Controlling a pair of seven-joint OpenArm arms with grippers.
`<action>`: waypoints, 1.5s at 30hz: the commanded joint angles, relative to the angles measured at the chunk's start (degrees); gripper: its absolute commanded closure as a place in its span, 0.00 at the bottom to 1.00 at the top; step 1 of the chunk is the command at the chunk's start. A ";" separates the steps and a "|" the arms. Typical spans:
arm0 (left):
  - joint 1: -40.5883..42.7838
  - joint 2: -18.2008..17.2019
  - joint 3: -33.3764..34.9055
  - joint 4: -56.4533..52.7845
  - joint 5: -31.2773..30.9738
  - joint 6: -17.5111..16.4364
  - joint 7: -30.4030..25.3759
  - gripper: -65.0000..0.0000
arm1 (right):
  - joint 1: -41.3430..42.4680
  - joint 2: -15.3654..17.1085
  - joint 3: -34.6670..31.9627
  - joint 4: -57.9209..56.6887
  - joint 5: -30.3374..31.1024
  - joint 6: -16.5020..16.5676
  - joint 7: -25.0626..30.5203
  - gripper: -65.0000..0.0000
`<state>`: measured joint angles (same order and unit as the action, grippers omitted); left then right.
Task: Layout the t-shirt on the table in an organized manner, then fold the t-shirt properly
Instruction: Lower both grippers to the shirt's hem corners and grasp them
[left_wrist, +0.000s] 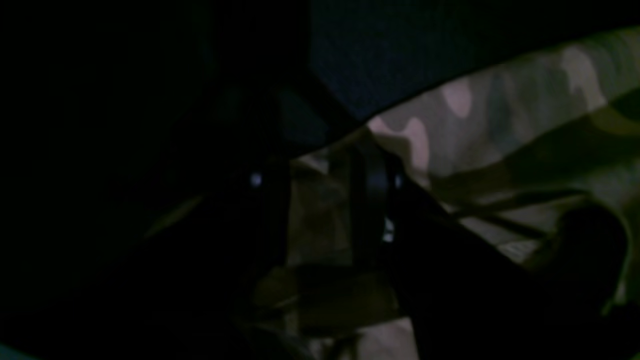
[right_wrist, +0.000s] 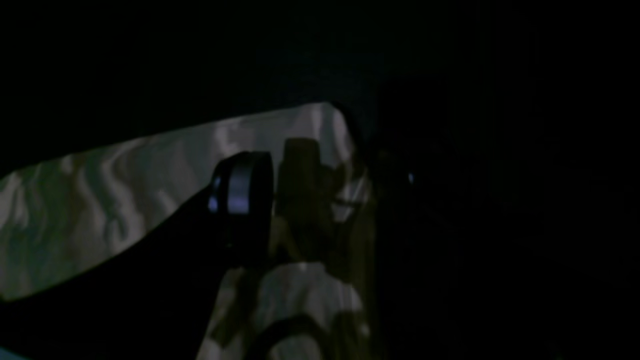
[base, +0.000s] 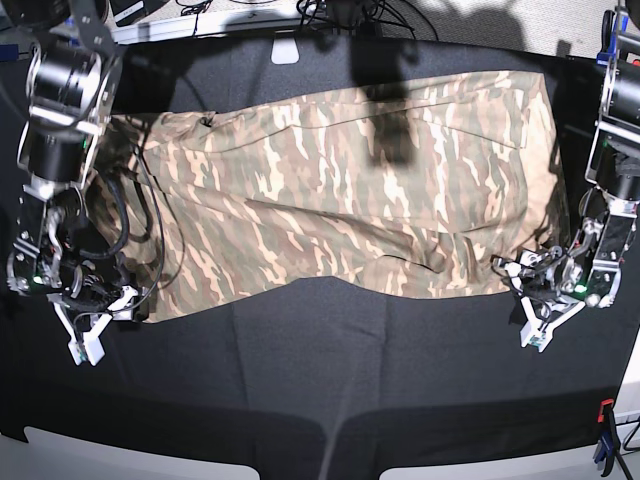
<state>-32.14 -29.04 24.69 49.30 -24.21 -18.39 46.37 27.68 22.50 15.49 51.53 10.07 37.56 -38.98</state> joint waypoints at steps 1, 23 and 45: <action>-1.36 -0.35 -0.31 1.18 -1.55 -0.33 2.10 0.75 | 2.64 0.79 0.17 -0.68 0.57 0.04 1.70 0.51; 1.64 -0.35 -0.31 4.33 -3.93 -0.50 7.15 0.93 | 5.33 -4.33 0.20 -4.28 -3.93 -1.36 -0.33 0.74; 1.64 -0.37 -0.31 4.33 -3.93 -0.50 5.86 0.94 | 5.79 -2.64 0.17 -12.61 -10.64 -6.10 6.32 0.80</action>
<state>-29.85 -29.10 24.38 53.36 -28.08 -18.50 51.55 31.90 19.22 15.53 38.28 -0.71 31.59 -33.47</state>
